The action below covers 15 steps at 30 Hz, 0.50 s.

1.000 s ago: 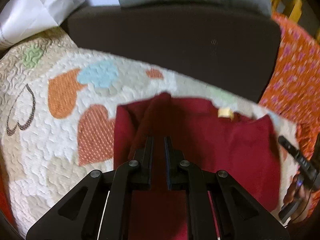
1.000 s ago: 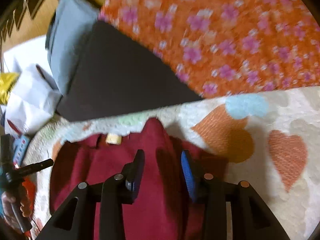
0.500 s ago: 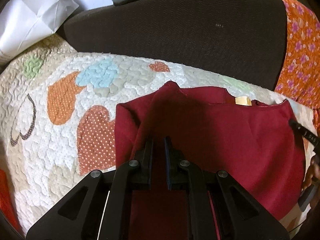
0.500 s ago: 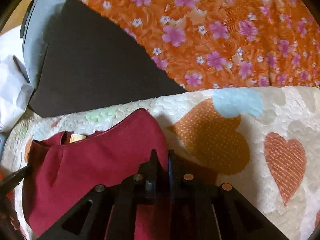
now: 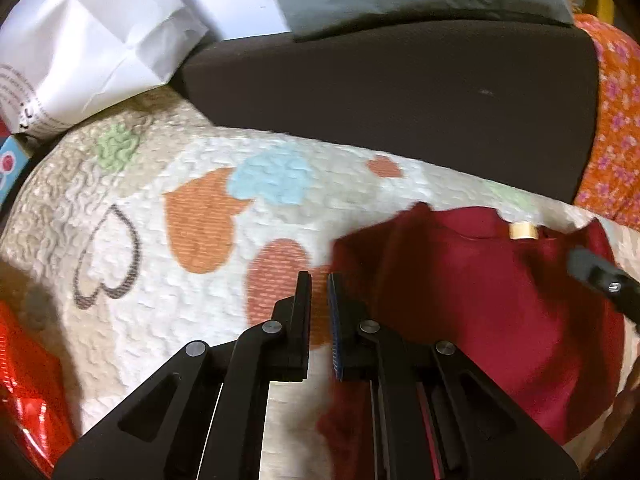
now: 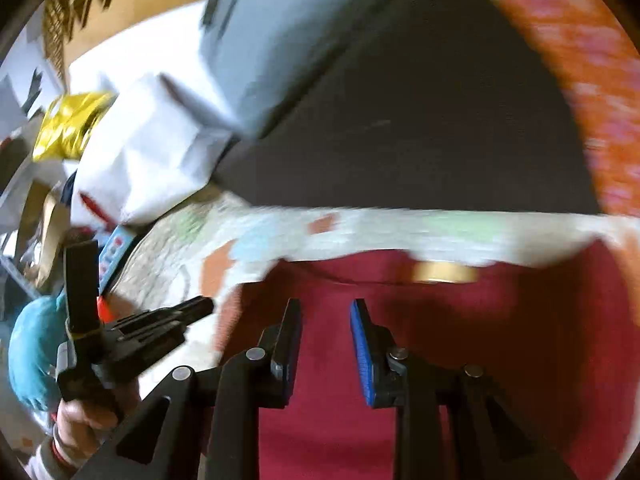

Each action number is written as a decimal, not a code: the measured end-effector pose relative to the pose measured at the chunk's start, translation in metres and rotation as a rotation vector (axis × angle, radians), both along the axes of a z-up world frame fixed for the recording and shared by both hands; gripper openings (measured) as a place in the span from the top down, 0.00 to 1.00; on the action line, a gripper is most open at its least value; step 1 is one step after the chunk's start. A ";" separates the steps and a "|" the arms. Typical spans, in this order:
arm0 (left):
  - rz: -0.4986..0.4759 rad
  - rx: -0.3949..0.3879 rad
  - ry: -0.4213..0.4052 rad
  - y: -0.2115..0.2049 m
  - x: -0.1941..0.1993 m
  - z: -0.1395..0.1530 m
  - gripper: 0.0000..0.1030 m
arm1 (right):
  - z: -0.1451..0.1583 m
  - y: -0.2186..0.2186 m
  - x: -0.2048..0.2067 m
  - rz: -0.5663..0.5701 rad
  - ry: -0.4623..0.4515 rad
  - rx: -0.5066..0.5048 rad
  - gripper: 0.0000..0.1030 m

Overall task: Fold small clothes
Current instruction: 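Lift the hem with both grippers and fold it toward the collar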

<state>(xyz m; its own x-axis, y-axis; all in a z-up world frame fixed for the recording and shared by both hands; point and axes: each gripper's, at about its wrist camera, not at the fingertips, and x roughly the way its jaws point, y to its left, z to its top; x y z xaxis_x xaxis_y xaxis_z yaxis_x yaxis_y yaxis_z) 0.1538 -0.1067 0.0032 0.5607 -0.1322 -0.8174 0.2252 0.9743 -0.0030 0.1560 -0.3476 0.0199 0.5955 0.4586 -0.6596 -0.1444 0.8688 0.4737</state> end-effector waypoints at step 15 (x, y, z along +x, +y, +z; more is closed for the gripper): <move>0.166 -0.027 0.069 0.060 0.025 -0.014 0.93 | -0.035 0.086 0.064 -0.022 0.061 -0.138 0.94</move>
